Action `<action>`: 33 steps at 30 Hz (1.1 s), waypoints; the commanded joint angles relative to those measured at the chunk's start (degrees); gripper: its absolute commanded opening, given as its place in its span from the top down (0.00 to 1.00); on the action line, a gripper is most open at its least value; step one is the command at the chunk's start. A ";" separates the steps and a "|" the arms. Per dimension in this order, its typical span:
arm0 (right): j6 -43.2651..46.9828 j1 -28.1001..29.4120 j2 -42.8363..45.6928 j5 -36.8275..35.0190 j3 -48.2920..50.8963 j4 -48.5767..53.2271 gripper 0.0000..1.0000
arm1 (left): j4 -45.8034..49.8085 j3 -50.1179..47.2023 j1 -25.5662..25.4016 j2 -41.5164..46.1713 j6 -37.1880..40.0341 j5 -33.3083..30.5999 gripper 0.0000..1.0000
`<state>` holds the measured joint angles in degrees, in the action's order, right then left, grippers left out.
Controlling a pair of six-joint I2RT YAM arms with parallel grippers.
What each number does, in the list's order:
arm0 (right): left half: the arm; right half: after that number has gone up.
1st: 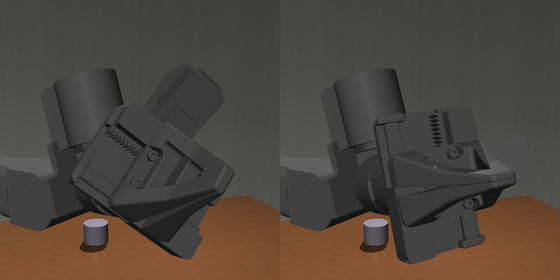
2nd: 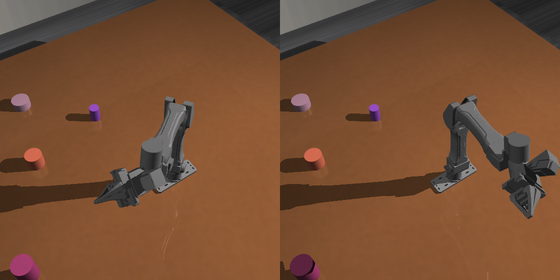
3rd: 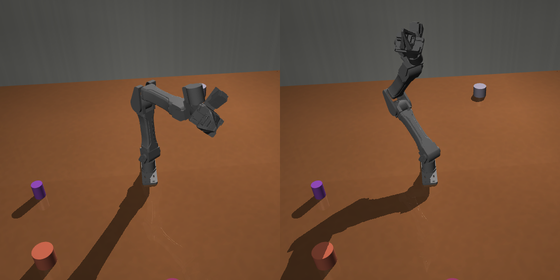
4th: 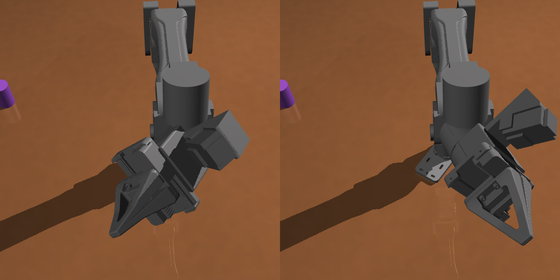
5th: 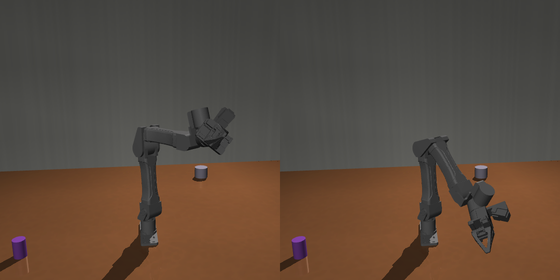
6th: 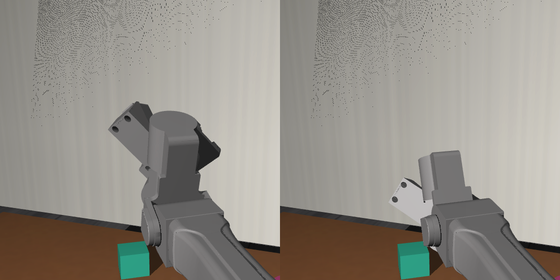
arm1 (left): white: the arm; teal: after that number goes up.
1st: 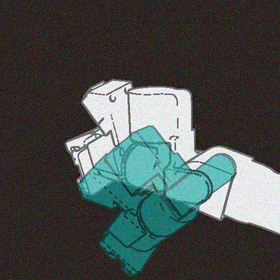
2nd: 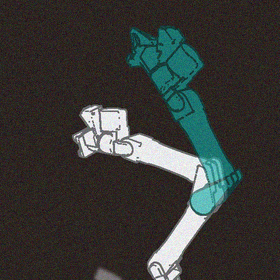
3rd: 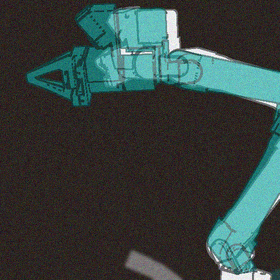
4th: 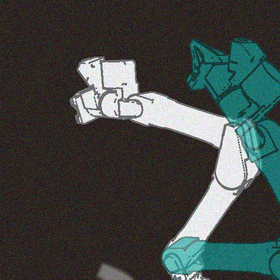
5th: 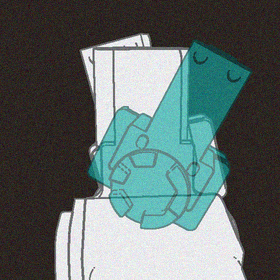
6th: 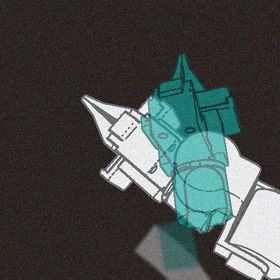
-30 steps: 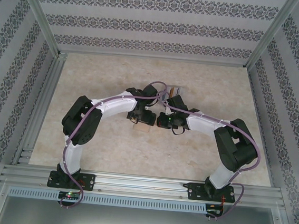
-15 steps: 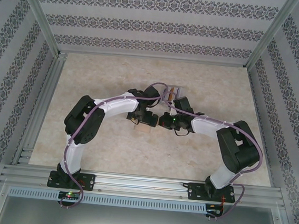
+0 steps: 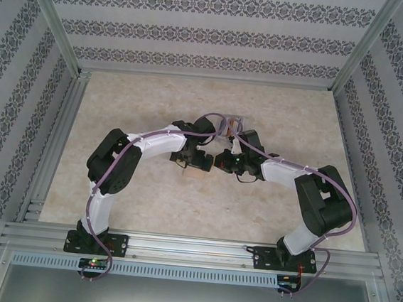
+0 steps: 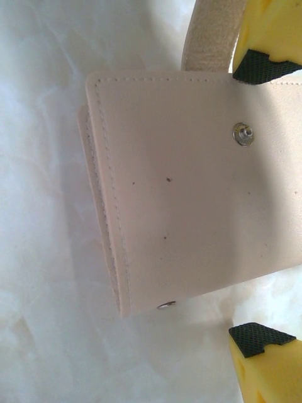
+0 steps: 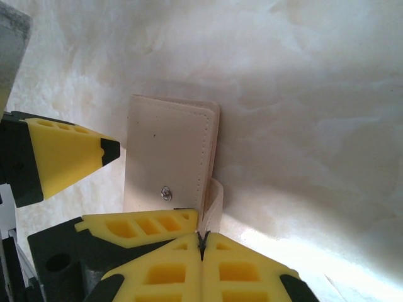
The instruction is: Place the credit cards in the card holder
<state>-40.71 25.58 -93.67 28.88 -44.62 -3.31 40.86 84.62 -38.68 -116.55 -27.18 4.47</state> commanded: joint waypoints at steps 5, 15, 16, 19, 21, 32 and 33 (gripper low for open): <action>-2.57 -1.14 1.10 3.04 1.79 -6.88 0.93 | -5.94 -2.53 -1.41 0.93 -0.89 5.20 0.00; -1.88 -2.47 0.53 2.38 5.40 -8.93 0.93 | -9.03 -6.28 -1.05 4.36 -1.26 2.61 0.00; -1.94 -2.47 0.38 2.49 5.49 -9.20 0.93 | -8.81 -6.05 -1.18 3.94 -1.22 2.58 0.00; -2.11 -2.73 0.15 2.36 5.76 -9.65 0.90 | -7.67 -5.15 -1.45 2.46 -0.96 2.30 0.00; -2.80 -3.23 0.24 2.70 6.28 -10.70 0.90 | -5.98 -4.03 -1.82 1.24 -0.59 0.65 0.00; -4.01 -3.61 -0.63 4.99 5.97 -12.46 0.86 | 2.98 2.10 -3.34 -4.48 0.92 -8.26 0.00; -4.16 -3.61 -0.79 5.13 5.95 -12.58 0.86 | 3.03 2.13 -3.42 -4.72 0.92 -8.25 0.02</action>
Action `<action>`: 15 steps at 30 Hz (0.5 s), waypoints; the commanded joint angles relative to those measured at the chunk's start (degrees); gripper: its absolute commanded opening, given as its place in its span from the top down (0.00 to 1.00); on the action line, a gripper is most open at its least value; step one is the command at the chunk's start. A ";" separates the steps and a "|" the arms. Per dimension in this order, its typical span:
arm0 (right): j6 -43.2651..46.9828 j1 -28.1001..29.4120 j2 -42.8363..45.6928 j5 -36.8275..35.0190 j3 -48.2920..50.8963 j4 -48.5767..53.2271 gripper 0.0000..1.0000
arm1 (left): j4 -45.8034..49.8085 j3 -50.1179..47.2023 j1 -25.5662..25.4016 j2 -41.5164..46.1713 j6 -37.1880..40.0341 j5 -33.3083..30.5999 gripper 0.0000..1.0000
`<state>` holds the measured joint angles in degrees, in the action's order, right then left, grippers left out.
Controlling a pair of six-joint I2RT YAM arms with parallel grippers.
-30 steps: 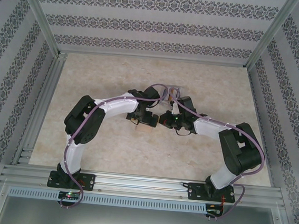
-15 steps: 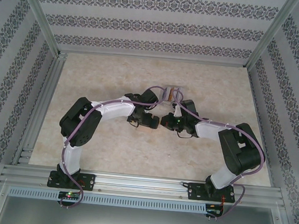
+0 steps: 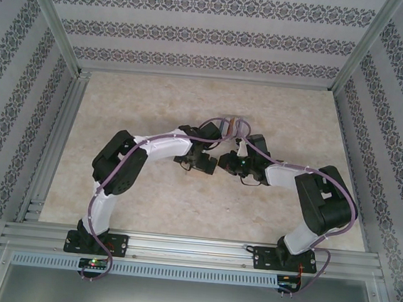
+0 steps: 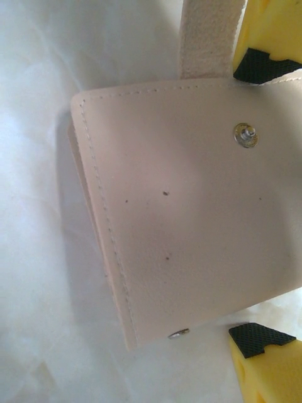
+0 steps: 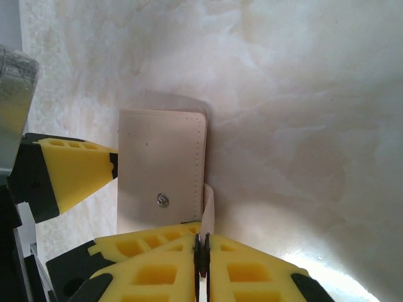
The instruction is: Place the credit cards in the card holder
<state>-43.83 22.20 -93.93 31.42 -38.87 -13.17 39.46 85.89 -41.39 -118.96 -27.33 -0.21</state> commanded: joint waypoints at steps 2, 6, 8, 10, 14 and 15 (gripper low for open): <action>-0.95 -0.29 -0.55 2.60 0.11 -2.63 0.85 | 4.47 0.62 -0.72 -2.20 0.96 -3.90 0.10; -0.19 -0.40 -0.11 1.49 0.20 -1.33 0.86 | 3.81 -0.32 -0.64 -0.35 0.85 -4.24 0.38; 0.07 -0.65 -0.11 1.19 0.37 -0.90 0.86 | 3.48 -0.55 -0.58 0.49 0.96 -3.48 0.51; 0.14 -0.92 -0.16 1.10 0.62 -0.80 0.86 | 3.63 -0.49 -0.56 1.31 1.04 -2.81 0.55; 0.53 -1.26 0.44 0.62 0.95 -0.15 0.86 | 2.33 -1.42 0.24 3.81 0.74 0.16 0.64; 0.79 -1.34 0.71 0.38 0.99 0.18 0.86 | 1.42 -1.96 0.70 4.65 0.42 1.96 0.65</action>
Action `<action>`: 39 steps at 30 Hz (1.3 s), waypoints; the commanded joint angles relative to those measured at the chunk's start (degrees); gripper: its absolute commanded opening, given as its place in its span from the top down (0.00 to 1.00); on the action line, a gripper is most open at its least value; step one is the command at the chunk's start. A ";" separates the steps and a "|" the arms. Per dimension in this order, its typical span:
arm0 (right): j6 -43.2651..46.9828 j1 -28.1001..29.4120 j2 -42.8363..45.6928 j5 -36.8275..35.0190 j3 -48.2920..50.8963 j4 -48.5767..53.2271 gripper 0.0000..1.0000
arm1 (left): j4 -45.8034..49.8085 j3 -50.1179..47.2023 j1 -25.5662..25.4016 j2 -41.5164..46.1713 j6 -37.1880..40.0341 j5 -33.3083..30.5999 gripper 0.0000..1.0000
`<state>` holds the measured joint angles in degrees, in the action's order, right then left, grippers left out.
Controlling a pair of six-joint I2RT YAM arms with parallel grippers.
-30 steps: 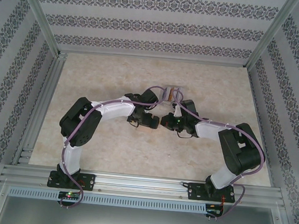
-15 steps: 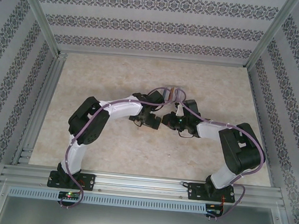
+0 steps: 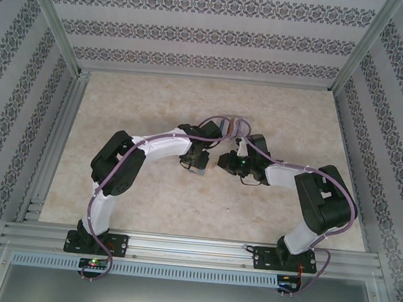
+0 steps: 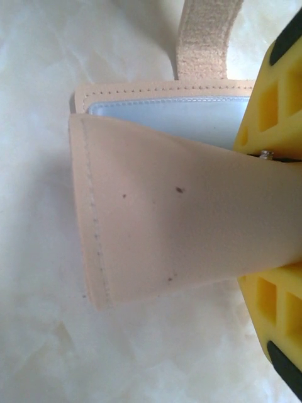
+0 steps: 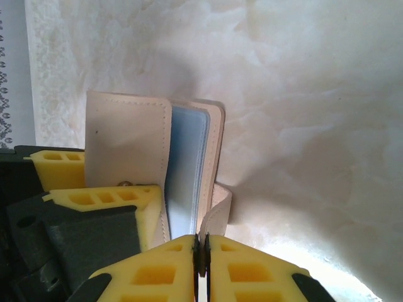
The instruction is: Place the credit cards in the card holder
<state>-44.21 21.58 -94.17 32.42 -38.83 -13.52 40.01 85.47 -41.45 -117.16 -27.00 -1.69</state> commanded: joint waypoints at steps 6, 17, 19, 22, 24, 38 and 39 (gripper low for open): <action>3.98 -1.41 2.71 -3.03 0.86 4.74 0.86 | -9.57 -8.64 4.71 9.64 -2.35 17.37 0.59; 5.31 -1.97 3.85 -1.95 -0.43 7.71 0.78 | -30.18 -19.82 10.91 12.19 -10.05 35.81 0.54; 6.18 -1.96 4.65 -1.97 -1.19 9.56 0.75 | -31.16 -20.42 10.97 12.18 -10.41 36.19 0.54; 7.56 -2.07 6.54 -2.79 -2.14 12.60 0.70 | -32.38 -21.15 11.13 12.00 -10.83 36.69 0.54; 8.32 -2.31 7.90 -3.12 -2.77 14.54 0.64 | -33.80 -21.79 11.22 11.87 -11.45 37.82 0.53; 5.93 -3.14 16.81 0.47 -3.39 16.16 0.51 | -34.71 -22.10 12.04 11.01 -10.94 39.15 0.55; 5.89 -2.47 16.25 0.45 -3.59 16.20 0.52 | -35.38 -22.11 12.07 10.86 -11.34 39.69 0.57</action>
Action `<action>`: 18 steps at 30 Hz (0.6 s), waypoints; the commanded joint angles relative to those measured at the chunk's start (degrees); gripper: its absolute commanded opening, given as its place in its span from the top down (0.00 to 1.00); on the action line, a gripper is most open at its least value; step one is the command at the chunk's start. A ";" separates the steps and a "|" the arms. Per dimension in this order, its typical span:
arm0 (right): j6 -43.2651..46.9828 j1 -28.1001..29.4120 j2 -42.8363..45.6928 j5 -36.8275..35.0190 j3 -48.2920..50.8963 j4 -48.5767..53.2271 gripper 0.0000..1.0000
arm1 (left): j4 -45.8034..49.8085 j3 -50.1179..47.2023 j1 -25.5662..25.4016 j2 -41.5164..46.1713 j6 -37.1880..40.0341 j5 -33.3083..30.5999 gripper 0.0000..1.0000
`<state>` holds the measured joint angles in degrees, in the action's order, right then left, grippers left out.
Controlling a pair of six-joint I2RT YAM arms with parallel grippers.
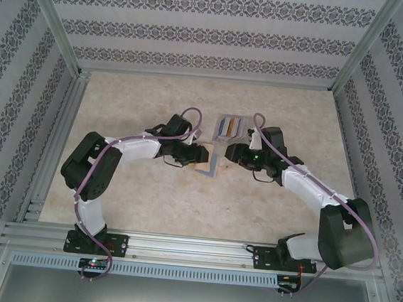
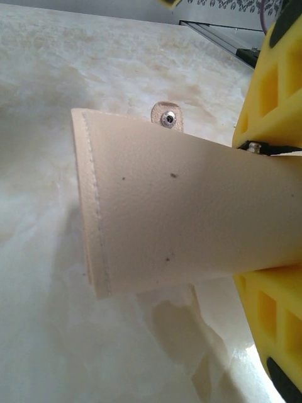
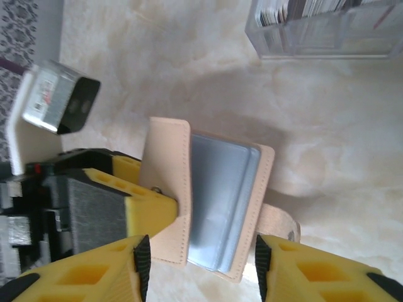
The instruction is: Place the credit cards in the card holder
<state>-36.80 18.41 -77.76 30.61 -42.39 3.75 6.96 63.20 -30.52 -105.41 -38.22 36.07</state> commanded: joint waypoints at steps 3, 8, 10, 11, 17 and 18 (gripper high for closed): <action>-2.95 1.83 -3.39 3.81 0.43 -3.96 0.62 | -4.67 -0.12 1.17 -1.23 -1.49 3.41 0.59; -5.30 3.32 -8.52 4.77 0.69 -9.05 0.73 | -5.72 -1.13 1.14 -0.67 -2.21 3.63 0.60; -6.37 4.15 -10.39 5.48 0.13 -10.94 0.75 | -5.82 -1.54 1.11 -0.49 -2.28 3.83 0.60; -6.66 4.41 -11.21 5.72 -0.12 -11.73 0.75 | -5.88 -1.73 1.12 -0.37 -2.28 3.80 0.60; -8.32 4.63 -15.41 6.62 -2.36 -15.07 0.76 | -6.12 -2.23 1.17 -0.10 -2.29 4.22 0.60; -8.40 4.53 -16.15 6.34 -2.67 -15.25 0.76 | -6.17 -2.30 1.17 -0.07 -2.30 4.26 0.60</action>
<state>-43.92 22.65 -92.55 35.73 -42.87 -7.88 3.33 61.32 -29.89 -106.08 -40.01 39.00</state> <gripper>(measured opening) 0.239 0.402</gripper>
